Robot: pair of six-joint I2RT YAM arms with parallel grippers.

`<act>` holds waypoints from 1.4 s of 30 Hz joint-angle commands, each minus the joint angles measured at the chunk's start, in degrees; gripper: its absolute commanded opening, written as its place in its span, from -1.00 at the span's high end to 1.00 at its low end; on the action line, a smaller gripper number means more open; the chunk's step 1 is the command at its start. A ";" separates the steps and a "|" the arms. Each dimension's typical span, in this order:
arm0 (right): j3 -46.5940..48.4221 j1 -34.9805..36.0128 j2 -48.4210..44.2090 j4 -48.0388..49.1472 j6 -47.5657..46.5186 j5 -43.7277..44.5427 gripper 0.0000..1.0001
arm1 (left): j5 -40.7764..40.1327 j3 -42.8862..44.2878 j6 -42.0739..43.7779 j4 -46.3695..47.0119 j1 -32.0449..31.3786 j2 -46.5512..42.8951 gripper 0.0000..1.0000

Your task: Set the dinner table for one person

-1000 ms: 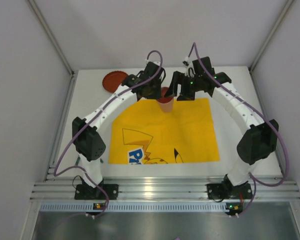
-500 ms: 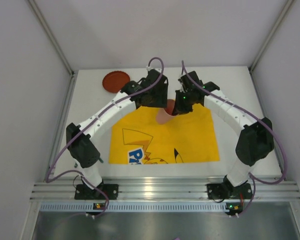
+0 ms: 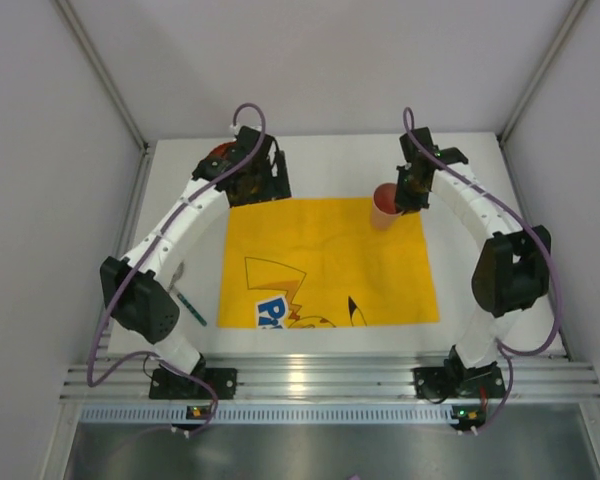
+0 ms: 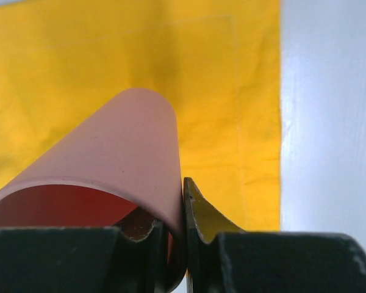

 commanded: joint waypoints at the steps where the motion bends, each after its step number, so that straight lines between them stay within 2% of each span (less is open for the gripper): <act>1: 3.12 -2.90 2.91 1.92 -1.99 3.49 1.00 | 4.09 -3.99 1.16 3.92 6.14 -4.29 -0.74; 8: 5.94 -3.35 10.73 4.12 -1.20 3.23 1.00 | 6.82 -6.55 2.40 7.08 14.31 -3.51 -0.71; 11: 5.41 -3.43 11.97 4.48 -0.41 2.78 0.84 | 8.05 -5.94 2.05 7.87 17.30 -1.40 -0.71; 12: 5.41 -3.43 11.97 4.48 -0.41 2.61 0.65 | 8.49 -5.50 1.96 8.05 18.01 -0.79 -0.70; 15: 5.76 -3.52 11.36 4.39 -0.76 2.52 0.36 | 9.37 -3.48 1.69 8.31 20.30 2.11 -0.68; 17: 6.98 -3.43 10.66 4.04 -1.02 2.61 0.30 | 9.63 -1.99 1.61 8.67 21.79 4.31 -0.68; 18: 7.69 -3.52 10.39 2.99 -1.37 2.61 0.17 | 9.64 -1.55 1.52 8.84 22.32 5.10 -0.68; 22: 11.56 -3.52 8.11 -0.09 -1.99 2.87 0.06 | 9.11 0.48 -0.14 9.89 25.31 8.97 -0.67; 27: 13.50 -3.52 -0.50 -3.25 -1.38 2.78 0.03 | 9.72 4.42 -1.65 10.69 29.27 16.61 -0.65; 31: 9.99 -3.52 -10.07 -5.02 -0.85 2.96 0.00 | 8.59 9.26 -1.82 10.95 30.06 22.85 -0.65; 35: -0.09 -4.05 -22.01 -4.58 0.21 3.49 -0.02 | 7.09 14.18 -4.54 11.04 30.15 29.44 -0.64; 42: -13.39 -5.89 -31.53 -4.31 2.84 3.14 -0.01 | 6.83 24.37 -9.11 12.18 32.26 39.73 -0.61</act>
